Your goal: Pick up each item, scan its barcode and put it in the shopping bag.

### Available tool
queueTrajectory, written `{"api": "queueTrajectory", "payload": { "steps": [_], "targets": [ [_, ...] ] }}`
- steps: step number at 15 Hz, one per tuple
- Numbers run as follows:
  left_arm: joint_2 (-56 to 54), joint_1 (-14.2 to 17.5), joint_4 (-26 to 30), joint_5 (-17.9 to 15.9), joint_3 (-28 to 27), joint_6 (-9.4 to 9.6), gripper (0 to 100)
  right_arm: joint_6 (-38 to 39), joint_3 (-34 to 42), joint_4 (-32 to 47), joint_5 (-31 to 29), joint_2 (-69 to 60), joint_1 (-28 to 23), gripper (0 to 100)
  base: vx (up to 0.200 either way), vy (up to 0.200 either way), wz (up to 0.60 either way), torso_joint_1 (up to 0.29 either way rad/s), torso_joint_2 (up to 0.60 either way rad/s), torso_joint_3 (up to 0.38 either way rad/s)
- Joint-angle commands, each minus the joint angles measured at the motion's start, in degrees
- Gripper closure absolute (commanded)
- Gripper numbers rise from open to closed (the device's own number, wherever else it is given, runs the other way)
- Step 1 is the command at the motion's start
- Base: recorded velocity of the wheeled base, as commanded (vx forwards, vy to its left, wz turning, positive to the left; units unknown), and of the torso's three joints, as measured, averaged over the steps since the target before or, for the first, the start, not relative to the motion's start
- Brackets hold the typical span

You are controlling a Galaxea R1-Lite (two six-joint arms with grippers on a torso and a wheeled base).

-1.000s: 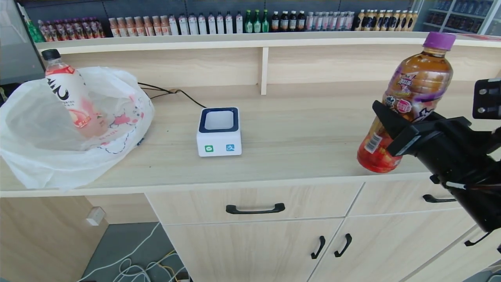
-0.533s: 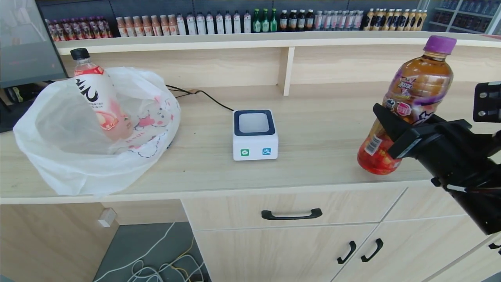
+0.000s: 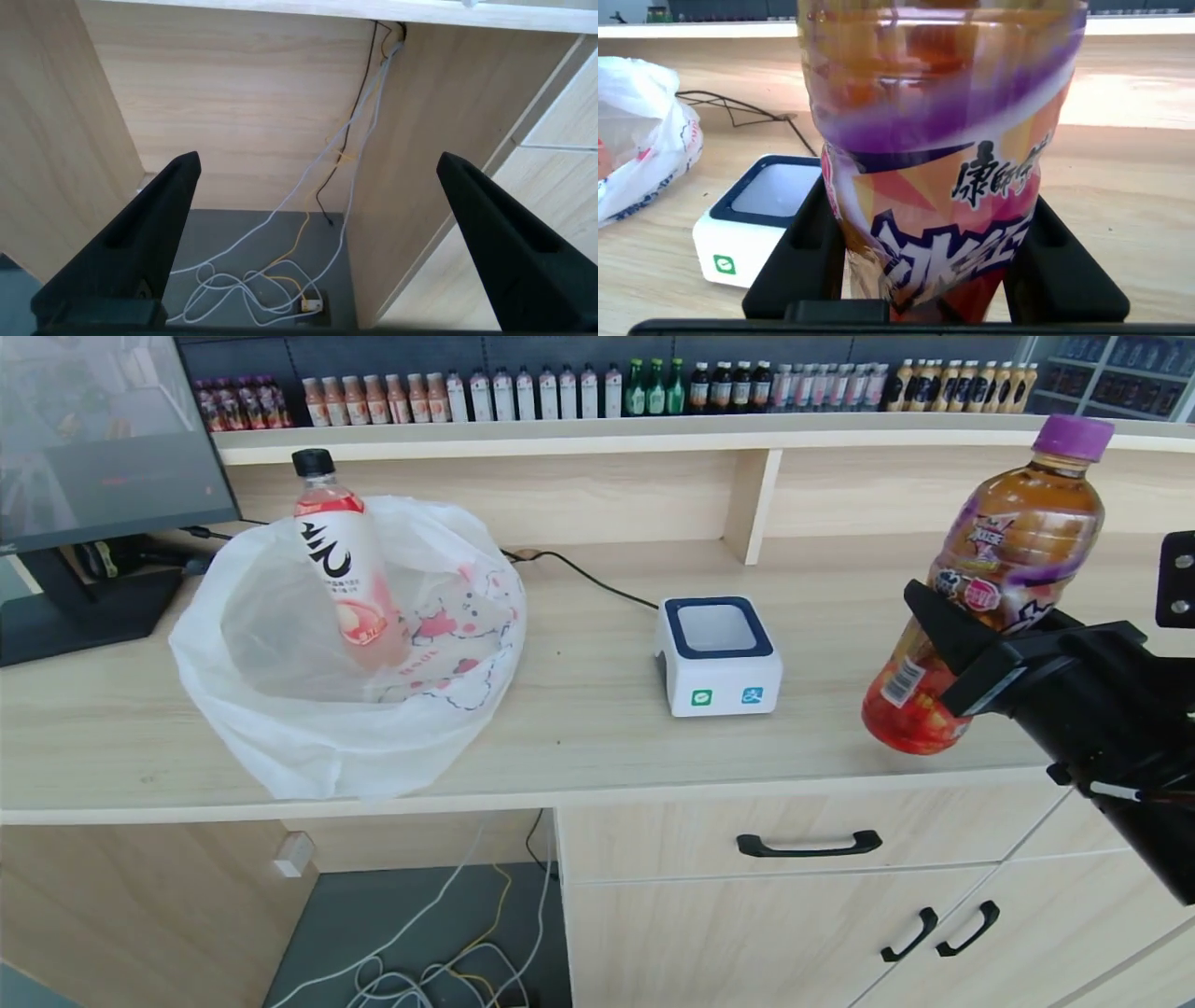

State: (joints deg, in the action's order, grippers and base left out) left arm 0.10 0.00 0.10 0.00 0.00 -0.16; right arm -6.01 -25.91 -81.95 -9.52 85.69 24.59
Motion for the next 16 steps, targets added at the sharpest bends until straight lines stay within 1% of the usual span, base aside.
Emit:
{"api": "queueTrajectory", "payload": {
  "steps": [1,2,4,5,6,8,9,11,13,14,15,16],
  "targets": [
    [0.0,0.0,0.0,0.0,0.0,0.07,0,-0.1,-2.4,1.0,-0.5,-1.8,-0.2,100,0.000,0.000,0.00,0.000,0.00,0.000],
    [0.0,0.0,0.0,0.0,0.0,0.07,0,0.0,-3.0,2.5,-1.1,-2.2,-1.2,100,0.000,0.000,0.00,0.000,0.00,0.000],
    [0.0,0.0,0.0,0.0,0.0,0.07,0,1.5,-2.0,2.6,-1.8,-2.2,-1.1,100,0.000,0.000,0.00,0.000,0.00,0.000],
    [0.0,0.0,0.0,0.0,0.0,0.07,0,1.0,-2.7,2.4,-1.3,-2.0,-0.7,100,0.000,0.000,0.00,0.000,0.00,0.000],
    [0.0,0.0,0.0,0.0,0.0,0.16,0,-0.4,-3.2,2.4,-1.1,-1.9,0.7,100,0.000,0.000,0.00,0.000,0.00,0.000],
    [0.0,0.0,0.0,0.0,0.0,0.16,0,-2.3,-3.6,2.5,-0.7,-1.8,1.3,100,0.000,0.000,0.00,0.000,0.00,0.000],
    [0.0,0.0,0.0,0.0,0.0,0.16,0,-4.5,-4.7,2.5,0.5,-1.0,1.5,100,0.000,0.000,0.00,0.000,0.00,0.000],
    [0.0,0.0,0.0,0.0,0.0,0.16,0,-9.1,-8.8,2.6,1.9,1.2,1.6,100,0.000,0.000,0.00,0.000,0.00,0.000],
    [0.0,0.0,0.0,0.0,0.0,0.25,0,-14.2,-16.9,2.8,5.0,5.1,1.6,100,0.000,0.000,0.00,0.000,0.00,0.000],
    [0.0,0.0,0.0,0.0,0.0,0.25,0,-16.0,-21.0,2.9,5.6,7.5,1.6,100,0.000,0.000,0.00,0.000,0.00,0.000],
    [0.0,0.0,0.0,0.0,0.0,0.25,0,-17.5,-23.1,2.9,6.5,9.3,2.0,100,0.000,0.000,0.00,0.000,0.00,0.000],
    [0.0,0.0,0.0,0.0,0.0,0.25,0,-20.8,-24.6,3.0,9.0,10.5,2.2,100,0.000,0.000,0.00,0.000,0.00,0.000]
  ]
}}
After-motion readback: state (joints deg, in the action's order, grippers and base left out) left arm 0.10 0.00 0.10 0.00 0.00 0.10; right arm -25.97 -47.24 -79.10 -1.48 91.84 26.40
